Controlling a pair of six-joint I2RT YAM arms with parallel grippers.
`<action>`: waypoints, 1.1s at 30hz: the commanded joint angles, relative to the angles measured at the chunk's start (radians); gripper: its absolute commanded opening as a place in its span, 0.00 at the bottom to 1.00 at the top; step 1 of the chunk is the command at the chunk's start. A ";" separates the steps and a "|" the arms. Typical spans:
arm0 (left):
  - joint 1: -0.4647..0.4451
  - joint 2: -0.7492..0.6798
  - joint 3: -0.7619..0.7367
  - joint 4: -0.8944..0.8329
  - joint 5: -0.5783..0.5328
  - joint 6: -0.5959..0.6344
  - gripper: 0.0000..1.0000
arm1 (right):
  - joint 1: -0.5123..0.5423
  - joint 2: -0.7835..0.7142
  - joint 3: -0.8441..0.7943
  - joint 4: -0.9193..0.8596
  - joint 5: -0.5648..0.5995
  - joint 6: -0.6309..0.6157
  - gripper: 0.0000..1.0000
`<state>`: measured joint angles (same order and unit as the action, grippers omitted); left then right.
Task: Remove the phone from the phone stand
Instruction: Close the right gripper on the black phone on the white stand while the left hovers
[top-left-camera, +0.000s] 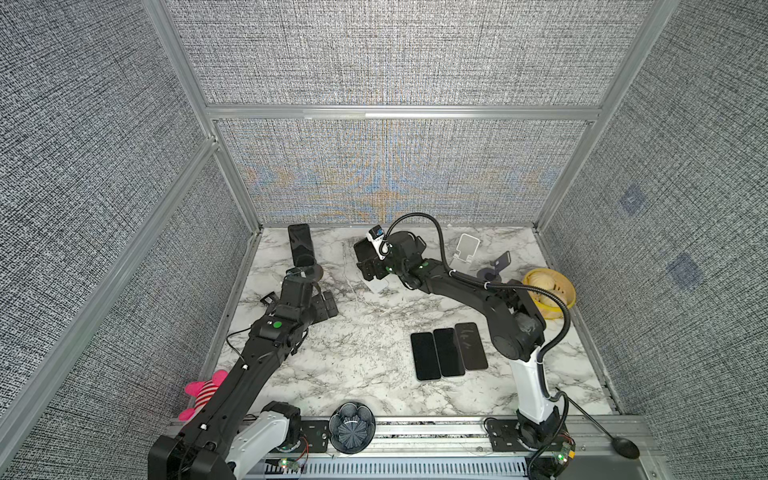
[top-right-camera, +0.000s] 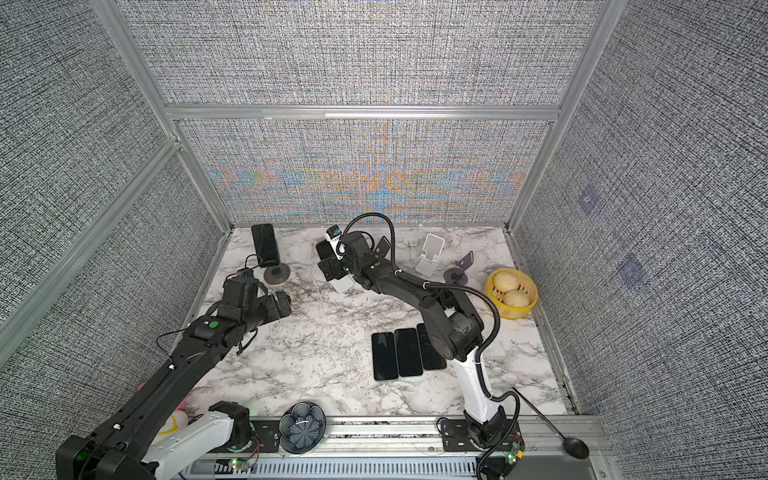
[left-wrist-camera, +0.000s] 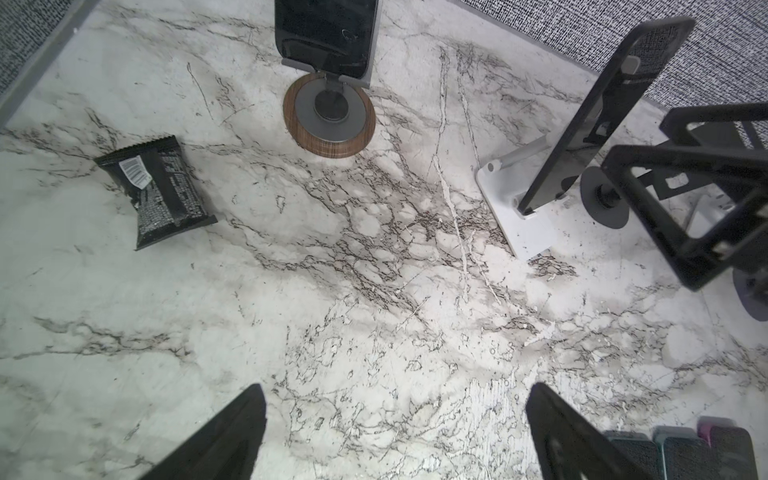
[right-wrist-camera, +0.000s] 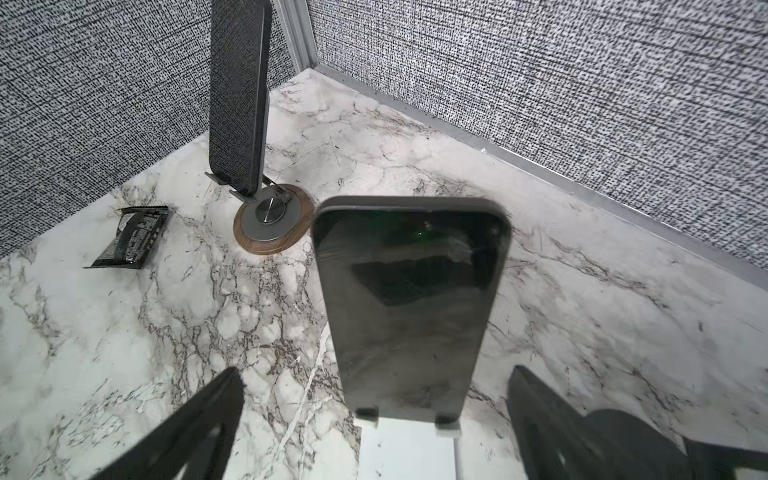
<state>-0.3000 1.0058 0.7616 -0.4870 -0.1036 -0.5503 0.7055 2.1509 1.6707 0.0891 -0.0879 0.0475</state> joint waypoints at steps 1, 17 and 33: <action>0.001 -0.006 -0.003 0.025 0.004 0.001 0.99 | 0.004 0.024 0.025 0.058 0.046 0.001 0.99; 0.002 -0.018 -0.011 0.032 0.014 0.007 0.99 | 0.005 0.104 0.109 0.048 0.076 0.018 0.99; 0.002 -0.044 -0.026 0.029 0.008 0.007 0.98 | 0.000 0.151 0.176 0.023 0.047 0.021 0.93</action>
<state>-0.2985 0.9653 0.7383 -0.4664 -0.0952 -0.5499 0.7071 2.3020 1.8412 0.1081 -0.0284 0.0589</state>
